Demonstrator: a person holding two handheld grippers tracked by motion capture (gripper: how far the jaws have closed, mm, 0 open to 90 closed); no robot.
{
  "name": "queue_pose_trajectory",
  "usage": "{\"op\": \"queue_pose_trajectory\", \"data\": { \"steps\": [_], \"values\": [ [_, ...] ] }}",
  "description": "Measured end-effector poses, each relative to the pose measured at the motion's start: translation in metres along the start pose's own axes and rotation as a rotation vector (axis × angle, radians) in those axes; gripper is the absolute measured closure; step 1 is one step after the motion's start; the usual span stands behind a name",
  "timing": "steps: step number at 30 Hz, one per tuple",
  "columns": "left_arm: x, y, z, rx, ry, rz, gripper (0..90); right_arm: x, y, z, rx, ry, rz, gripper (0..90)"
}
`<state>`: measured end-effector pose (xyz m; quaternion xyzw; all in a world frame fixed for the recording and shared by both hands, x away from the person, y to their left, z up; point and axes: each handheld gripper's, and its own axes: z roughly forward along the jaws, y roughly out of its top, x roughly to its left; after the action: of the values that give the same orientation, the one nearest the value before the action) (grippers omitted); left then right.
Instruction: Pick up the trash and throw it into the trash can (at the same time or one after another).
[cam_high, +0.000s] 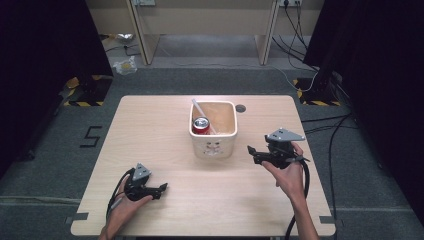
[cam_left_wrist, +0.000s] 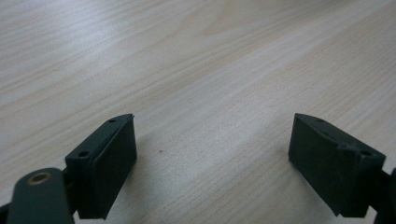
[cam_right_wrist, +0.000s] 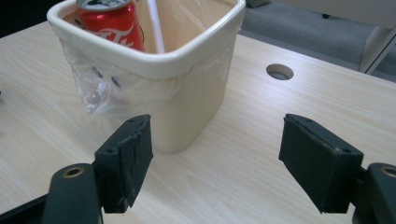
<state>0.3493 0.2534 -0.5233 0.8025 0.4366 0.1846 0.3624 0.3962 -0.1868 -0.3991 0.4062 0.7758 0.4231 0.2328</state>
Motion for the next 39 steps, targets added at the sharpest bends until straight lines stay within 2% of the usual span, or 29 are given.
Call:
{"op": "queue_pose_trajectory", "data": {
  "steps": [22, 39],
  "values": [
    [0.0, 0.0, 0.0, 0.0, 0.0, 0.0, 14.4, 0.008, -0.031, 0.005, -0.007, 0.03, 0.049, 23.5],
    [0.0, 0.0, 0.0, 0.001, 0.0, 0.0, 14.4, 0.008, -0.062, 0.012, 0.056, 0.046, 0.074, 21.5]
  ]
}}
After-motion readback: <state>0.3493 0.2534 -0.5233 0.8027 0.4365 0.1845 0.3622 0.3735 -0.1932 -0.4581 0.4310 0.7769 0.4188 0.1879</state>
